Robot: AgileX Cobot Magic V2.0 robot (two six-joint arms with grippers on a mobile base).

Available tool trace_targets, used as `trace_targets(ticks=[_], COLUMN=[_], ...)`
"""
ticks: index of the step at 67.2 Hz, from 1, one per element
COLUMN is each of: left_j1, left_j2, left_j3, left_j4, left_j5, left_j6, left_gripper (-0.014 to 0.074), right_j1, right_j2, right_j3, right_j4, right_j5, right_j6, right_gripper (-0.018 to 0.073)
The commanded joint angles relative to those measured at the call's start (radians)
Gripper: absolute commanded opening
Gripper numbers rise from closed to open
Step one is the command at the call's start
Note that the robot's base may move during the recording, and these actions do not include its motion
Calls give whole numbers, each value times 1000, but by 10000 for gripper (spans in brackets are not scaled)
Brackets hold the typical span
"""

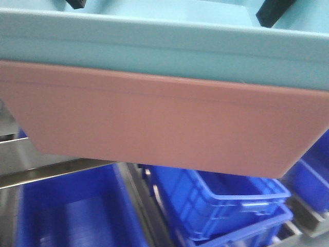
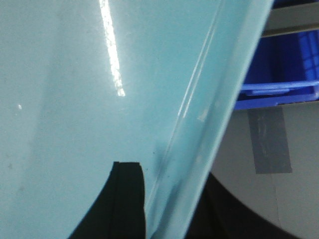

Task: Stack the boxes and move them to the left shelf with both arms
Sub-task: 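Keep gripping the stacked bins as the base approaches the shelf rack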

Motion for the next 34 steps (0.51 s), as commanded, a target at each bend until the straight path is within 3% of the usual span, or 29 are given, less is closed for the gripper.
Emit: trace_targets(ticks=[1,34], left_j1=[-15,-15], left_j2=[-52,-52], left_j3=[-39,-39], left_j4=[-4,-4], left_j5=[-92,-92], left_j6=[46,46], left_gripper=[-5,-5], right_j1=[-15,-15], right_j2=[-33,-33], right_j3=[-31,-31], right_j4=[-54,-54], right_j5=[-101,-101], right_j6=[-36,-36], right_gripper=[55,55])
